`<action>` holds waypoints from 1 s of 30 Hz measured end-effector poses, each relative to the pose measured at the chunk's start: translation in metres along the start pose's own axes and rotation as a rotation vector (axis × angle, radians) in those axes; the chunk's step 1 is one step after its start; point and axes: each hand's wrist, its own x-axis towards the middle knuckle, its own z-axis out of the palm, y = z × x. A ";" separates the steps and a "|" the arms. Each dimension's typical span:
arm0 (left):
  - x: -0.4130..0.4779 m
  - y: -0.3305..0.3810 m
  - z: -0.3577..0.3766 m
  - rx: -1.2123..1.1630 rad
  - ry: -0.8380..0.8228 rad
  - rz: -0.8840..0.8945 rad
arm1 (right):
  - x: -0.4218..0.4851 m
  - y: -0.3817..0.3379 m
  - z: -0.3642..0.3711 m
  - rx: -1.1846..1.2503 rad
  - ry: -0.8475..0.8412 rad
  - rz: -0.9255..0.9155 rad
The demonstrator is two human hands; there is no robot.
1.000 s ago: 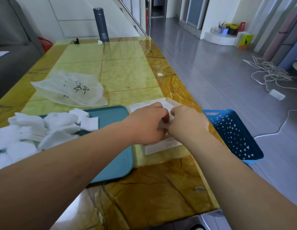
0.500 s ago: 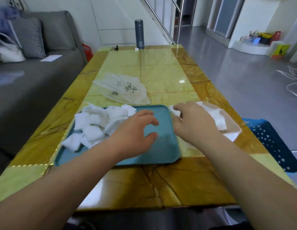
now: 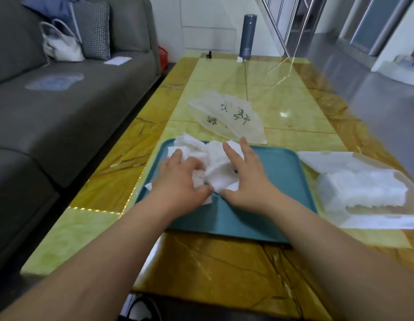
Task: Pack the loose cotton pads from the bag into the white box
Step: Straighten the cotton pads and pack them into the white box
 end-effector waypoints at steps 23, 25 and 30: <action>-0.012 0.051 0.005 -0.112 0.093 0.260 | -0.039 0.034 -0.047 0.232 0.294 0.061; -0.012 0.060 0.006 -0.151 0.129 0.291 | -0.040 0.035 -0.053 0.353 0.341 0.057; -0.010 0.076 0.008 -0.535 0.089 0.206 | -0.047 0.030 -0.062 0.470 0.338 -0.006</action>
